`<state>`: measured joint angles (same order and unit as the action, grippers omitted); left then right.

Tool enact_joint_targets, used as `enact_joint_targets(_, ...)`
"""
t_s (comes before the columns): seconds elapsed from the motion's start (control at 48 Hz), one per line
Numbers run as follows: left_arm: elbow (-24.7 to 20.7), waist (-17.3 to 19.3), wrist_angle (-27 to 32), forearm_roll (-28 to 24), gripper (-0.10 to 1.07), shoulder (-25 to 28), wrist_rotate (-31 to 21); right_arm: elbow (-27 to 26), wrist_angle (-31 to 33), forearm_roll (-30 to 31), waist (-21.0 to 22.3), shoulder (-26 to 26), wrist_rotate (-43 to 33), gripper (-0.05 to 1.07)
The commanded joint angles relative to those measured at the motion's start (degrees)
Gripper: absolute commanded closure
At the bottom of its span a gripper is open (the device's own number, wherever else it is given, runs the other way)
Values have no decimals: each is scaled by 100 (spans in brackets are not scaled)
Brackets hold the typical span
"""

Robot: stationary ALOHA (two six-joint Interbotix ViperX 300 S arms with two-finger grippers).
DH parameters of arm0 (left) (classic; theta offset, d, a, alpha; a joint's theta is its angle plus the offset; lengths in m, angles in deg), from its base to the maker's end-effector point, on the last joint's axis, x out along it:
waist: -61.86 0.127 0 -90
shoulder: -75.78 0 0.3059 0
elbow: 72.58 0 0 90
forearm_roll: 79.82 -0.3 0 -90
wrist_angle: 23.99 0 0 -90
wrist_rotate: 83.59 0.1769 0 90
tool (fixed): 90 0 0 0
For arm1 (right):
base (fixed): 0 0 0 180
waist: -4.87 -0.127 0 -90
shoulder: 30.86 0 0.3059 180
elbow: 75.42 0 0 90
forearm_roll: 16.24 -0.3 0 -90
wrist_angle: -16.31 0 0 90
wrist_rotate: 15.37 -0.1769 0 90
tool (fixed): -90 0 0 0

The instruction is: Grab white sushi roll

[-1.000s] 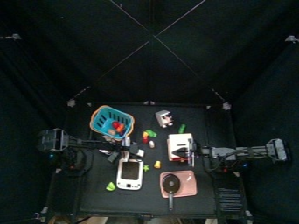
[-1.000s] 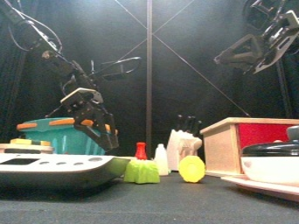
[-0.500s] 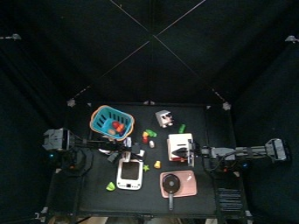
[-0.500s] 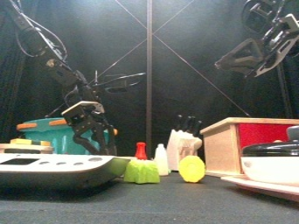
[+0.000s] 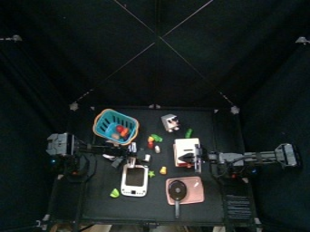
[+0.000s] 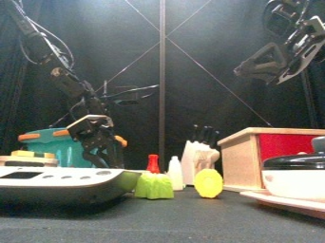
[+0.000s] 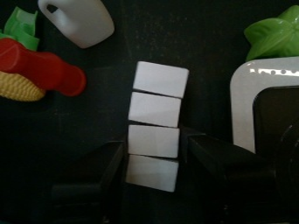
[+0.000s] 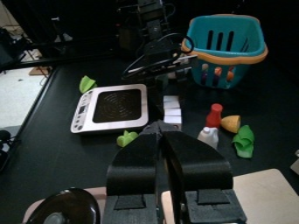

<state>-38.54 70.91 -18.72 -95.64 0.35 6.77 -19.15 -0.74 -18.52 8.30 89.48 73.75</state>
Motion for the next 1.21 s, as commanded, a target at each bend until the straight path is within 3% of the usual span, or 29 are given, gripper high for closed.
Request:
enact_joint_targets(0.0,-167,35,9,-9,30,-141,-9,-44,-26,-9,0,-9,0,100)
enact_joint_targets(0.458,-79,0,211,-35,30,-1072,-9,-79,-26,-9,9,-9,0,100)
enact_joint_targets(1.188,18,-53,132,18,30,-1310,-26,-105,-26,-9,0,-9,0,100)
